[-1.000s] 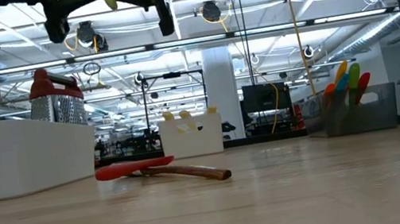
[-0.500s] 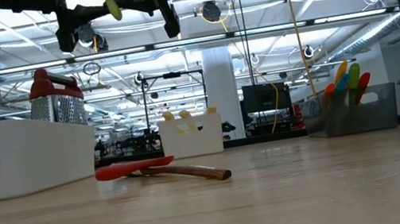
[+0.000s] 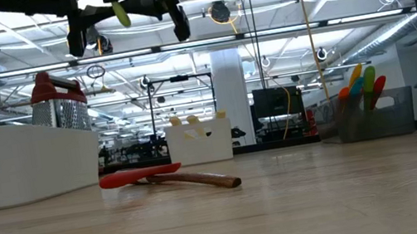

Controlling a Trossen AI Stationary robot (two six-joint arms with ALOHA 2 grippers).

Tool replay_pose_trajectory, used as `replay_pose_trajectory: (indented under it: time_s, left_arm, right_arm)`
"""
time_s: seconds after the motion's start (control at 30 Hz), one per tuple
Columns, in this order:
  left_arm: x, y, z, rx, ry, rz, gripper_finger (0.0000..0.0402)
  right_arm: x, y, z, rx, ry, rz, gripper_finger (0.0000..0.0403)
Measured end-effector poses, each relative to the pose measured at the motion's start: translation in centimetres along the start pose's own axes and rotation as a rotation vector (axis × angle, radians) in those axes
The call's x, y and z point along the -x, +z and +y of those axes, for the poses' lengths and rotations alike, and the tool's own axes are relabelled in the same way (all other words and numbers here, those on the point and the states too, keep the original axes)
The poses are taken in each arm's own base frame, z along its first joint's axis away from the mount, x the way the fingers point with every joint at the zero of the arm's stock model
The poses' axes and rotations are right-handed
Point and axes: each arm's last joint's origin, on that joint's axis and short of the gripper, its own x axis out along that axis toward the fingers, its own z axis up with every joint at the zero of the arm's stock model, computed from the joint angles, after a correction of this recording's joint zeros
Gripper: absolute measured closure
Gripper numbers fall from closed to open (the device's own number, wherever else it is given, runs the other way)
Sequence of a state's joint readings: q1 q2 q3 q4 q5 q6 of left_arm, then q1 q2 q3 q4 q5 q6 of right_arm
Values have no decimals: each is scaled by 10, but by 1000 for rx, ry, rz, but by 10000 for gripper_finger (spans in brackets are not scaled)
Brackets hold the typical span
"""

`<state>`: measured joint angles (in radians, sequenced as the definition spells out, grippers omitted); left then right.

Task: Pick & Place Kitchen Items
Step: Put the green serving spoon into the bottom white bin

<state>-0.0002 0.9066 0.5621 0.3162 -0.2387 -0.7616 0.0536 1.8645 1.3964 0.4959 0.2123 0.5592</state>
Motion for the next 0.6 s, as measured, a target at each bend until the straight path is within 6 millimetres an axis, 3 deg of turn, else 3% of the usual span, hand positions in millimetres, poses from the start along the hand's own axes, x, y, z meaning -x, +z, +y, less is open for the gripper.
replay_pose_trajectory:
  time_s: [0.2,0.4,0.6]
  left_arm:
    - [-1,-1,0,-10,1,1,379]
    - [-2,-2,1,1,6,5,385]
    - [-1,-2,1,12,-4,21,387]
  right_arm:
    - [0,-1,-1,19,-10,7,366]
    - [0,-1,-1,37,-9,8,363]
    - [0,-3,0,11,11,42,261]
